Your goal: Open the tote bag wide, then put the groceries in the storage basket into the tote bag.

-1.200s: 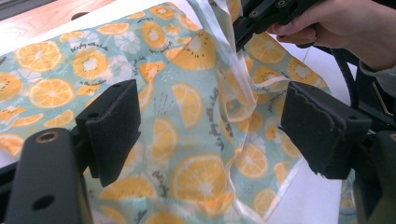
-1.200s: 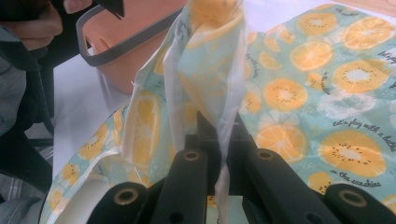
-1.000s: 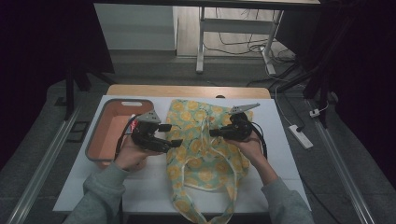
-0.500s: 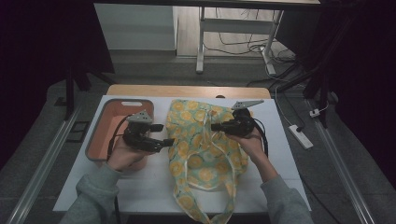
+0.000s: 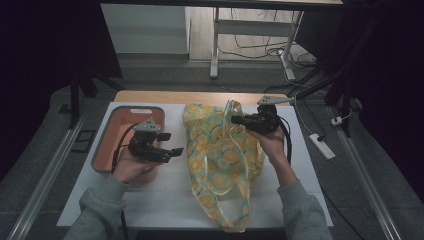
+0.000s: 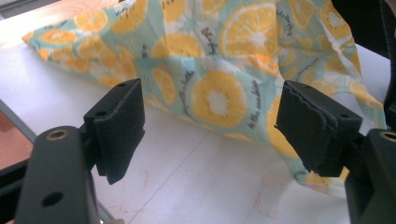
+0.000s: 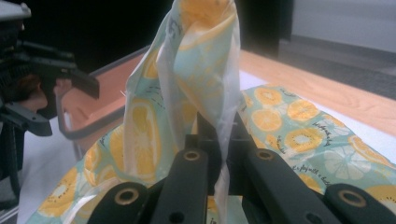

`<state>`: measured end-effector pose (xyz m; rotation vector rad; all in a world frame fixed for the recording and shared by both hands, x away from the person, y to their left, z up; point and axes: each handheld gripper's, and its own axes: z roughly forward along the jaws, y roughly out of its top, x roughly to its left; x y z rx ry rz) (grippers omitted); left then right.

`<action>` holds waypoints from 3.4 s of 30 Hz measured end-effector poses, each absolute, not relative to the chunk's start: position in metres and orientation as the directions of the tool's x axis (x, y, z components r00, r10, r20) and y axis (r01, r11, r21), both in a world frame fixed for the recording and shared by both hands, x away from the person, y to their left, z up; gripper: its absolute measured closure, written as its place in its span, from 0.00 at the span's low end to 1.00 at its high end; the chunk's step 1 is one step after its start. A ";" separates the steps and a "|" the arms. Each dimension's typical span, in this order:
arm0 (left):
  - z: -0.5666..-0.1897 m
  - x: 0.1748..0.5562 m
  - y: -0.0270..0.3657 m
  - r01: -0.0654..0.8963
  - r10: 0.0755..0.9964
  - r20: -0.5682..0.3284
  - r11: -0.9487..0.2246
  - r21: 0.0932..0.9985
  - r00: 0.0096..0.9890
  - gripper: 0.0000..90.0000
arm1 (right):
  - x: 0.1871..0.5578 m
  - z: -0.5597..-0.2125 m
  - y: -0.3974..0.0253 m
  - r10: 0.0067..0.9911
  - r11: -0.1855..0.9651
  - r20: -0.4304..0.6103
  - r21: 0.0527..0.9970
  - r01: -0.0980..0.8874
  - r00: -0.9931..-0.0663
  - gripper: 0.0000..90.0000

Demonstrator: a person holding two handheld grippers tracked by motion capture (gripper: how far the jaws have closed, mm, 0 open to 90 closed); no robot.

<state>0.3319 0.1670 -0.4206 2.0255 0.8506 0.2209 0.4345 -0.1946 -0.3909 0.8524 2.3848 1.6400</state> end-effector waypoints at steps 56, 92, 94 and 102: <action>-0.452 0.387 0.240 0.729 0.882 -0.113 -0.301 0.615 0.458 0.22 | 0.431 -0.403 -0.180 0.521 0.303 0.181 0.874 0.379 -0.834 0.98; -0.508 0.426 0.257 0.916 0.953 -0.160 -0.187 0.355 0.257 0.57 | 0.431 -0.410 -0.179 0.532 0.322 0.174 0.864 0.388 -0.829 0.98; -0.506 0.426 0.258 0.913 0.957 -0.146 -0.184 0.364 0.252 0.66 | 0.431 -0.409 -0.179 0.535 0.321 0.173 0.864 0.388 -0.827 0.98; -0.504 0.424 0.264 0.908 0.953 -0.166 -0.175 0.382 0.254 0.79 | 0.431 -0.409 -0.180 0.538 0.320 0.171 0.865 0.387 -0.825 0.98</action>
